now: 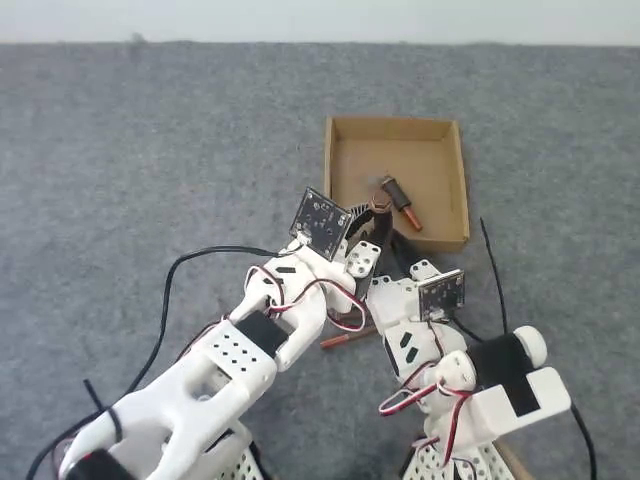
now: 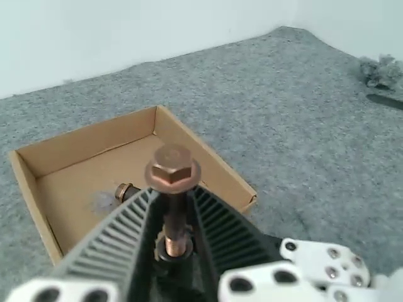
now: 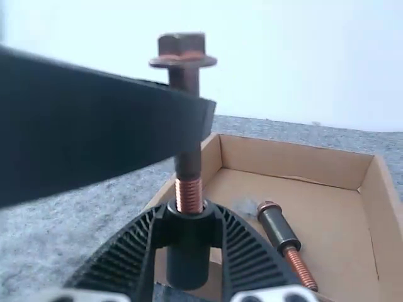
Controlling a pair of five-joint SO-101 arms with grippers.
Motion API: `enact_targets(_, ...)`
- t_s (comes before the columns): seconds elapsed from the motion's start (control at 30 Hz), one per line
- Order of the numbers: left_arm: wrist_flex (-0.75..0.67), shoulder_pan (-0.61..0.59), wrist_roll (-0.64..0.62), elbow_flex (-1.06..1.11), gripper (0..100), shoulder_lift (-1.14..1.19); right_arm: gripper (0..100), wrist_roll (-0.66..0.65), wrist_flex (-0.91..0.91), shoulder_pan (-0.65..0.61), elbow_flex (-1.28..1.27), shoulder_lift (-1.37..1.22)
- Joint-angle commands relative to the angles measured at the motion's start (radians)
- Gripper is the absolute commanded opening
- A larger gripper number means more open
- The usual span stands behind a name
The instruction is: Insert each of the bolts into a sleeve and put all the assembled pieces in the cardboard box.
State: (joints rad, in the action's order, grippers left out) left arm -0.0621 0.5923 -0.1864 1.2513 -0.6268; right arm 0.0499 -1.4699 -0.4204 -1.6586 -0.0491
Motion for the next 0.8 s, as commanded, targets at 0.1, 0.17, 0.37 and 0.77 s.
enact_targets(0.1,0.000,0.012,0.003,0.065,1,-0.002,0.6,0.000,-0.005,0.016,-0.023,0.005)
enact_targets(0.17,0.000,-0.008,0.003,0.090,1,-0.002,0.6,0.000,-0.005,0.016,-0.023,0.007)
enact_targets(0.37,0.000,-0.014,0.003,0.147,1,-0.002,0.6,0.000,-0.005,0.018,-0.023,0.007)
enact_targets(0.77,0.002,-0.017,0.000,0.188,26,-0.011,0.6,0.000,-0.005,0.025,-0.023,0.004)
